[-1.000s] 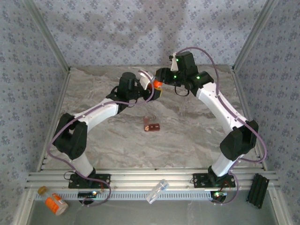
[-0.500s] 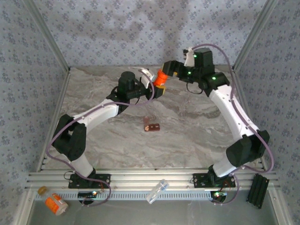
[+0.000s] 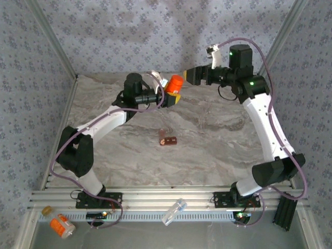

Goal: Sort the pills into containers

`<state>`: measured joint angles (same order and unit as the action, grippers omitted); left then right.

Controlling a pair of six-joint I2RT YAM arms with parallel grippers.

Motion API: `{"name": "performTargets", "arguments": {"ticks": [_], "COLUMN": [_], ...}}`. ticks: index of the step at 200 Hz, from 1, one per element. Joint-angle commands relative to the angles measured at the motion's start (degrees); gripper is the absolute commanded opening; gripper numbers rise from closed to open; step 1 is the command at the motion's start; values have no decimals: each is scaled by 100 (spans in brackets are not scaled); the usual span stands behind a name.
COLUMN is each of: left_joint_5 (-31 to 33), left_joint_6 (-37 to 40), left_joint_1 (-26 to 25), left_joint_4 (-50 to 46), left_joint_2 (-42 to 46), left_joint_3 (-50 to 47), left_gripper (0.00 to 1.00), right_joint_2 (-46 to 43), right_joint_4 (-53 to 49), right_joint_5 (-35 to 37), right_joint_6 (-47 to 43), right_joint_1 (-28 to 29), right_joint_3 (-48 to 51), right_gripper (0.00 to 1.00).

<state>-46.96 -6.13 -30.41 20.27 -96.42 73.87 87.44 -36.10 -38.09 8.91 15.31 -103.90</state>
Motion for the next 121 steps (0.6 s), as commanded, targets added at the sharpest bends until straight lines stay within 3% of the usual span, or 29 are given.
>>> {"name": "performTargets", "arguments": {"ticks": [1, 44, 121], "left_joint_5": [-690, -776, -832], "left_joint_6": [-135, -139, -134], "left_joint_1": [4, 7, -1], "left_joint_4": [-76, -202, -235], "left_joint_2": [116, 84, 88], "left_joint_3": [284, 331, 320], "left_gripper": [0, 0, 0], "right_joint_2": [268, 529, 809], "right_joint_4": [-821, -759, -623], "right_joint_5": [-208, -302, -487], "right_joint_6": [-818, -803, -628], "right_joint_1": [86, 304, 373], "right_joint_3": [-437, -527, -518], "right_gripper": [89, 88, 78]}}
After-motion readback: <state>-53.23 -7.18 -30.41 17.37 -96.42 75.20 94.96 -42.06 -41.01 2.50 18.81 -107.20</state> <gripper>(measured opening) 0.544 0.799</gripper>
